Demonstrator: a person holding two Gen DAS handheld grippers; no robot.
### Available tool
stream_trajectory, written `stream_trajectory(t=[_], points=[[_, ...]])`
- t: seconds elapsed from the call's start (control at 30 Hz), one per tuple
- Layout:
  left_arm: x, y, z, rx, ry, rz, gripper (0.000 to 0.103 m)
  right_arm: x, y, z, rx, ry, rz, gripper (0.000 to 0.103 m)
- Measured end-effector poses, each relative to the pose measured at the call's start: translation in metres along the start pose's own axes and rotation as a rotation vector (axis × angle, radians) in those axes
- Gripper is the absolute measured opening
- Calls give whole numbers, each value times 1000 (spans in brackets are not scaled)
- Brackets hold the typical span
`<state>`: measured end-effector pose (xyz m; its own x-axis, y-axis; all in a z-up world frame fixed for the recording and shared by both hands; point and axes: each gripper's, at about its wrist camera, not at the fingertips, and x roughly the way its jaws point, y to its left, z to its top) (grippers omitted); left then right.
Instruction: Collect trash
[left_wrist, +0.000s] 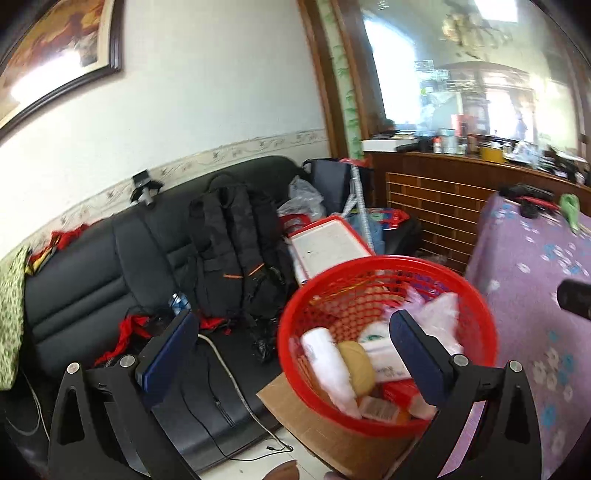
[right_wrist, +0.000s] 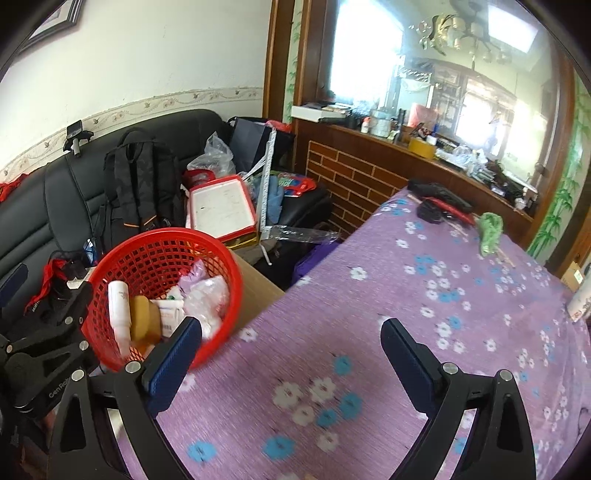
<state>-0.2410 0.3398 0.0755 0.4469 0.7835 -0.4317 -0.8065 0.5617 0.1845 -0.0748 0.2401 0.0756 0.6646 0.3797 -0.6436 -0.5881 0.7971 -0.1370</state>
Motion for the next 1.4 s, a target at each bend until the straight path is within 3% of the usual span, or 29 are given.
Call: stream_trajectory(t=[0.23,0.63,0.97,1.4], points=[[-46,-16,-7,16,-51,16,103,-51,-38,-38,45,-36,-73,99],[-123,-75,-29,87,-92,-220,103,-136,-99,-122,162,-74,-239,102],[-154,-92,-39,80,-138,-258,103,-154,-106,-149,197,-77,-289,102],[-148,-91,-48,97,-116,-237,103,-148,-97,-148,176,-66,-300,102]])
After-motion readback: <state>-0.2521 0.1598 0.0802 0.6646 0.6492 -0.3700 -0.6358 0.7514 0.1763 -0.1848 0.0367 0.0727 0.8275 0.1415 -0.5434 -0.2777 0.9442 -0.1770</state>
